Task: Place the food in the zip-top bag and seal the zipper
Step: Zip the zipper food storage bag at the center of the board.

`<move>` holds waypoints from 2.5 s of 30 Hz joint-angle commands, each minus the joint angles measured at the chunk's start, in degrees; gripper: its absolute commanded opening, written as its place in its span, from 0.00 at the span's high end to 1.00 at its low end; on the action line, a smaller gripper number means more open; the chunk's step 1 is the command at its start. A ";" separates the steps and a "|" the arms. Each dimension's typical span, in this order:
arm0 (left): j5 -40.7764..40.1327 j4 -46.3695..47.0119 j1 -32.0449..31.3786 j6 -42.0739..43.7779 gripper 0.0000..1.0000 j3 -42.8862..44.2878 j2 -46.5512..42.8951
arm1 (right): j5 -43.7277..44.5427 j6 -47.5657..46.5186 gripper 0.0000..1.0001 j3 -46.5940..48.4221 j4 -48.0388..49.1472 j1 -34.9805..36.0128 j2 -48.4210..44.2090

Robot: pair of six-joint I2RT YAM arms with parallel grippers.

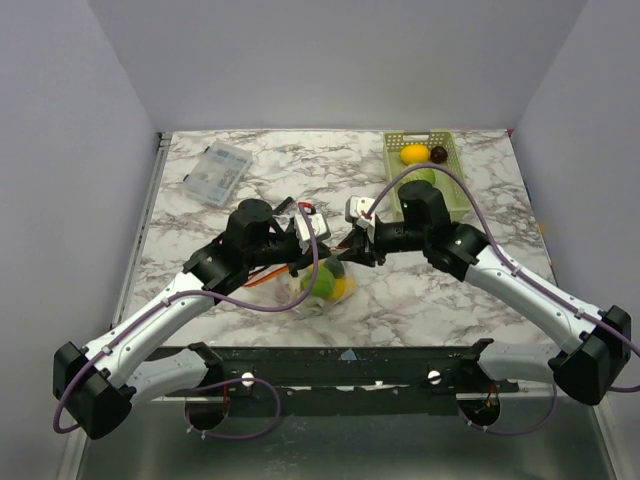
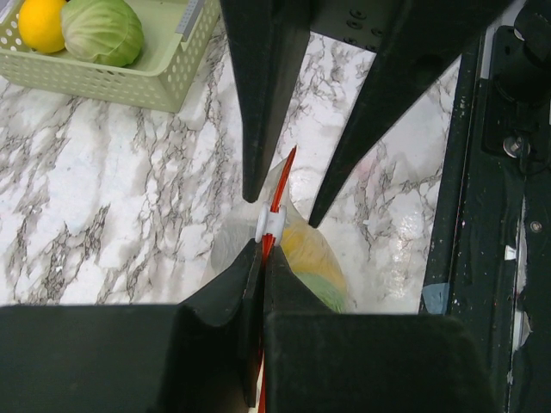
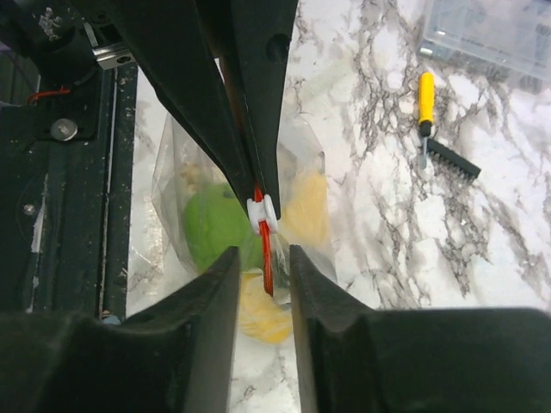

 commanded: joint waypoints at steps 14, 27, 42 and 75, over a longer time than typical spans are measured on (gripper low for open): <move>-1.52 3.40 -0.20 -1.27 0.63 1.30 -1.34 | 1.98 2.48 1.00 4.44 -0.61 0.18 4.38; -3.44 7.82 -0.53 -4.00 0.75 1.91 -0.84 | 0.54 4.76 1.00 3.61 2.14 0.19 4.28; -4.47 3.96 -0.43 -4.40 0.95 1.05 -1.13 | 16.75 20.59 1.00 -9.80 25.05 0.17 -1.93; -20.78 -14.61 1.12 -5.42 0.95 -5.78 -18.49 | 37.37 35.77 1.00 -26.88 34.93 -15.63 -11.93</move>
